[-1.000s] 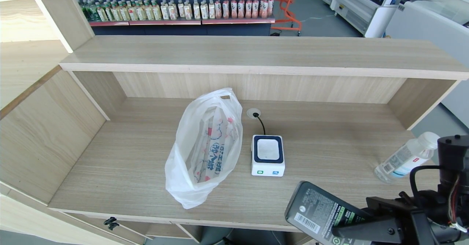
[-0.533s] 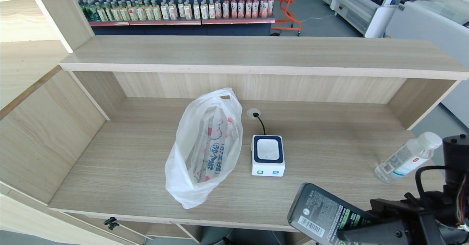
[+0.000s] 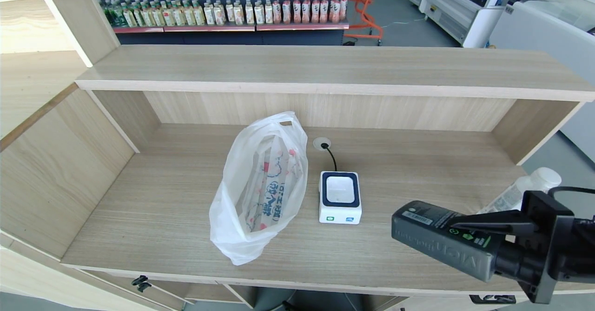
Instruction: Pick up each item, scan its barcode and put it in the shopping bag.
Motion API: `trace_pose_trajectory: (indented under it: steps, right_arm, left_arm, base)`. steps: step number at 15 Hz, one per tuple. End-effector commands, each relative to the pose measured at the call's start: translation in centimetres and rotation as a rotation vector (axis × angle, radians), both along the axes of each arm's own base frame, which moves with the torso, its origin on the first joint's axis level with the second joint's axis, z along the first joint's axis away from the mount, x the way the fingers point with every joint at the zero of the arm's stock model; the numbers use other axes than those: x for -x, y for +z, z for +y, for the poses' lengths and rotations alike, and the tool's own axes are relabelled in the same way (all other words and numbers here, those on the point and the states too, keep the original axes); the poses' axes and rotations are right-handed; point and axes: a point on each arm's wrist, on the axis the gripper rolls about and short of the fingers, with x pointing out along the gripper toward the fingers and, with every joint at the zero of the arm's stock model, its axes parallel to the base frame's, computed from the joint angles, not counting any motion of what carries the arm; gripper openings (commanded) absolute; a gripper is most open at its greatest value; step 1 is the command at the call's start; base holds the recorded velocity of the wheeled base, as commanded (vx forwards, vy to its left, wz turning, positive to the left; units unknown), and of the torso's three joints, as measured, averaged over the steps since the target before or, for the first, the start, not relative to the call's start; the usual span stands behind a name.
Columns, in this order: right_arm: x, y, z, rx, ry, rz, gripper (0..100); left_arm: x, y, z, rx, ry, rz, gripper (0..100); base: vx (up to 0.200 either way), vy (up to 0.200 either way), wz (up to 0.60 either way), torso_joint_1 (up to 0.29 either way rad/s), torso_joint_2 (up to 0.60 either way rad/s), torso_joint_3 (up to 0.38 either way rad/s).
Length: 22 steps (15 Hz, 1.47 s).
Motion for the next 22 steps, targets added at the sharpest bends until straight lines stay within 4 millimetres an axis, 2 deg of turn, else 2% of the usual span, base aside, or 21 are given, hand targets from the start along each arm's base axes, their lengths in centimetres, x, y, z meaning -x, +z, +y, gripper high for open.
trace_pose_trajectory:
  steps: [1,3,5,7,8,10,11,13,14,20,22]
  right_arm:
    - [1.5,0.4,-1.9,-0.046,-0.088,0.073,0]
    - [0.9,0.9,-3.3,-0.150,-0.283,0.347,0]
    - [0.5,1.2,-4.0,-0.332,-0.579,0.674,0]
    - [0.0,1.1,-2.7,-0.549,-0.692,1.054,0]
    - [-0.9,1.2,-1.9,-0.652,-0.746,1.213,0]
    - [-3.3,0.9,-0.1,-0.778,-0.798,1.457,0]
    - [-5.3,0.3,1.1,-0.822,-0.795,1.578,0]
    - [-7.2,-1.6,2.5,-0.805,-0.810,1.650,0]
    - [-8.6,-2.7,3.8,-0.787,-0.801,1.651,0]
    - [-14.5,-3.4,10.1,-0.835,-0.796,1.662,0]
    - [-15.4,-4.1,11.6,-0.824,-0.804,1.677,0]
  left_arm:
    - [0.0,0.0,0.0,0.000,0.001,0.003,100]
    - [0.0,0.0,0.0,0.000,0.001,0.001,100]
    - [0.0,0.0,0.0,0.000,0.001,0.001,100]
    - [0.0,0.0,0.0,0.000,0.001,0.001,100]
    - [0.0,0.0,0.0,0.000,0.001,0.001,100]
    - [0.0,0.0,0.0,0.000,0.001,0.001,100]
    - [0.0,0.0,0.0,0.000,0.001,0.001,100]
    - [0.0,0.0,0.0,0.000,0.001,0.001,100]
    - [0.0,0.0,0.0,0.000,0.001,0.001,100]
    - [0.0,0.0,0.0,0.000,0.001,0.001,100]
    - [0.0,0.0,0.0,0.000,0.001,0.001,100]
  base:
    - [0.000,0.000,0.00,0.000,0.00,0.000]
    - [0.000,0.000,0.00,0.000,0.00,0.000]
    - [0.000,0.000,0.00,0.000,0.00,0.000]
    - [0.000,0.000,0.00,0.000,0.00,0.000]
    - [0.000,0.000,0.00,0.000,0.00,0.000]
    - [0.000,0.000,0.00,0.000,0.00,0.000]
    - [0.000,0.000,0.00,0.000,0.00,0.000]
    - [0.000,0.000,0.00,0.000,0.00,0.000]
    - [0.000,0.000,0.00,0.000,0.00,0.000]
    - [0.000,0.000,0.00,0.000,0.00,0.000]
    - [0.000,0.000,0.00,0.000,0.00,0.000]
